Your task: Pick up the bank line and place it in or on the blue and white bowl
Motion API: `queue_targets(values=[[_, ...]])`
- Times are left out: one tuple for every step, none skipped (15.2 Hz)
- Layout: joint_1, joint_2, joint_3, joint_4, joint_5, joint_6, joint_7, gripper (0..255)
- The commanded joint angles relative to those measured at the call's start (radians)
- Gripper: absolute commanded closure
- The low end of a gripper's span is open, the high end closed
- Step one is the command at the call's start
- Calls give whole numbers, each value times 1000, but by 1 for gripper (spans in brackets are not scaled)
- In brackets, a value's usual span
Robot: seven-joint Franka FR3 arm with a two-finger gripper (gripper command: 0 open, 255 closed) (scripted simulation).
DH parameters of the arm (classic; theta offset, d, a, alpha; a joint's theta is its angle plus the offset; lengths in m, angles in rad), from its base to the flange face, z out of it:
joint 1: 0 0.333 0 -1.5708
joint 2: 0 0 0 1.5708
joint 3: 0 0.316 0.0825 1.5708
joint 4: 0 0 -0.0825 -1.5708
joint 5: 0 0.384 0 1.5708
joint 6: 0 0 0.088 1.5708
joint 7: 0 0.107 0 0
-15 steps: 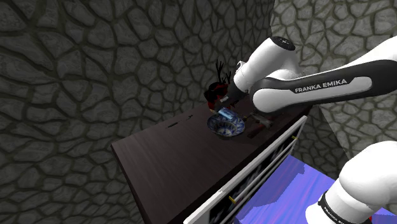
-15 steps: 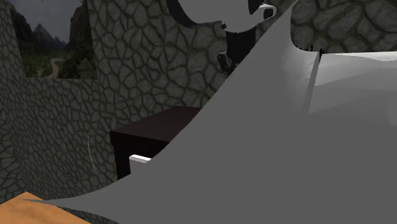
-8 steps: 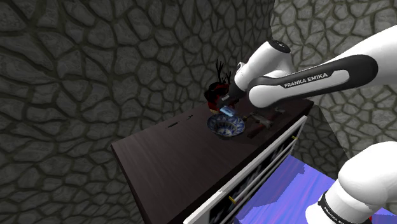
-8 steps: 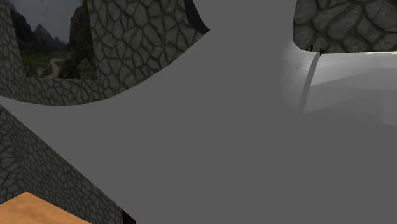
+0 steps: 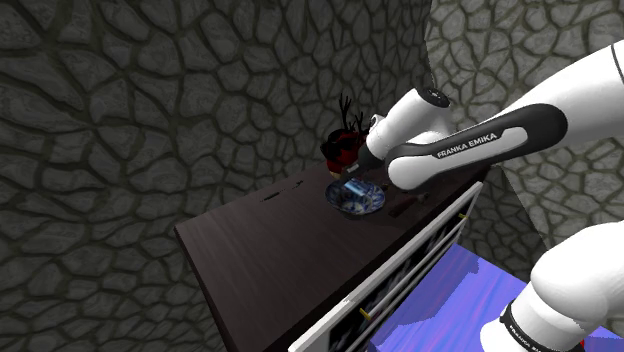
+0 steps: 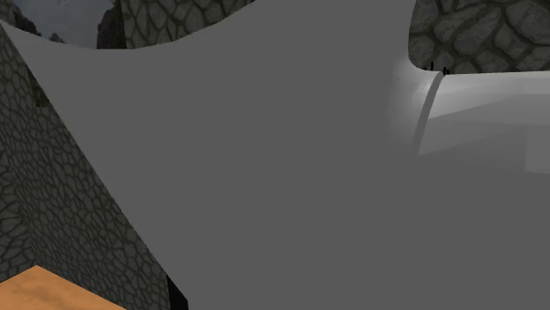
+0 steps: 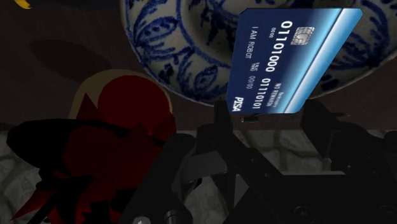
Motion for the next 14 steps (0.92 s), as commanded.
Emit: queue_targets(values=[[-6, 22, 9, -13, -4, 35, 3, 255], [-9, 33, 14, -19, -6, 52, 6, 255], [-14, 44, 20, -25, -9, 69, 9, 255], [-17, 51, 24, -28, -11, 80, 11, 255], [-16, 51, 24, -29, -11, 80, 11, 255], [-17, 51, 24, -28, -11, 80, 11, 255], [-17, 51, 24, -28, -11, 80, 11, 255], [-17, 51, 24, -28, -11, 80, 11, 255], [-17, 51, 24, -28, -11, 80, 11, 255], [-17, 51, 24, -28, -11, 80, 11, 255], [-17, 51, 24, -28, -11, 80, 11, 255], [-17, 51, 24, -28, -11, 80, 11, 0], [-17, 51, 24, -28, -11, 80, 11, 0], [-17, 51, 24, -28, -11, 80, 11, 0]])
